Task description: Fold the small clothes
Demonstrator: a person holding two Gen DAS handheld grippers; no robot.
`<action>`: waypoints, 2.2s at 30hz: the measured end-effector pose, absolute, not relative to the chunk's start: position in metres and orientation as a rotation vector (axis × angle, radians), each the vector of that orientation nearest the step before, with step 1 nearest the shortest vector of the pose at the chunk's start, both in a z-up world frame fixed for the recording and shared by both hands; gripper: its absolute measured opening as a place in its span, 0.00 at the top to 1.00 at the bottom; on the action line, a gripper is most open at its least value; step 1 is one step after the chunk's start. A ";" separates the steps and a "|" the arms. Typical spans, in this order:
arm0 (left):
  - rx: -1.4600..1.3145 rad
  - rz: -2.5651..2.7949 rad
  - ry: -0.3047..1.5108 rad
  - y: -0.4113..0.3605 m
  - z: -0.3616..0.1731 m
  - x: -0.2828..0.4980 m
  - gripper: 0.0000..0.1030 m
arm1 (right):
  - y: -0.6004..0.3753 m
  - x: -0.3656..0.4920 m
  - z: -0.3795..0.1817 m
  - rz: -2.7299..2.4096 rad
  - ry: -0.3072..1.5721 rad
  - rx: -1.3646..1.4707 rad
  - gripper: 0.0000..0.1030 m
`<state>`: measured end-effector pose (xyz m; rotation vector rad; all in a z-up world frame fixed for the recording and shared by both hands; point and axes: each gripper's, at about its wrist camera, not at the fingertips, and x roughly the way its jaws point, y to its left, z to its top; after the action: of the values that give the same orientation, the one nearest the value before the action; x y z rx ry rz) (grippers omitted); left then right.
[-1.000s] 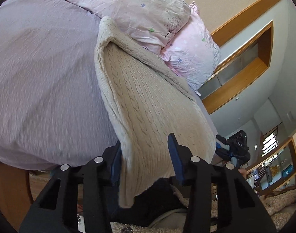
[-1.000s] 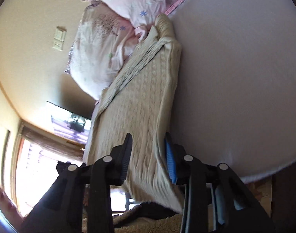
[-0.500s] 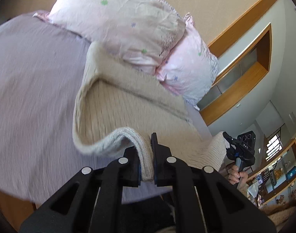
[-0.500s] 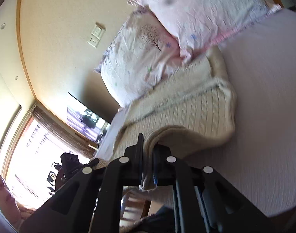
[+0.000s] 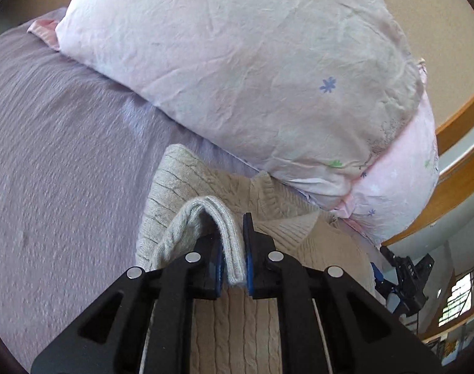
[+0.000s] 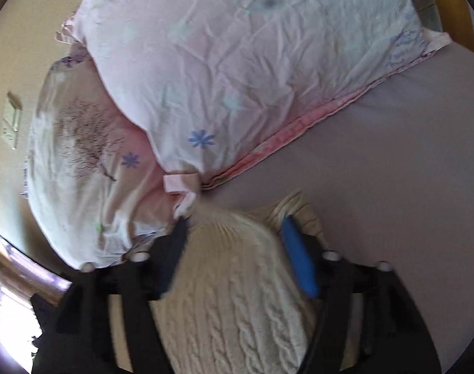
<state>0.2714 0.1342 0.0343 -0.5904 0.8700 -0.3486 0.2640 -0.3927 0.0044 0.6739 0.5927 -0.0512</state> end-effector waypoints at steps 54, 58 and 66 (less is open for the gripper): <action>-0.502 -0.544 0.950 -0.054 0.044 0.284 0.18 | -0.424 0.250 -0.028 0.354 0.858 0.800 0.03; -0.529 -0.581 1.061 -0.055 0.024 0.296 0.16 | -0.418 0.250 -0.027 0.372 0.866 0.785 0.02; -0.568 -0.709 1.109 -0.069 0.000 0.295 0.44 | -0.397 0.254 -0.029 0.416 0.876 0.725 0.62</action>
<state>0.2950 -0.0694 -0.0004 -0.5684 1.1086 -0.7088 0.2538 -0.3974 -0.0290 0.7247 0.8761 0.4156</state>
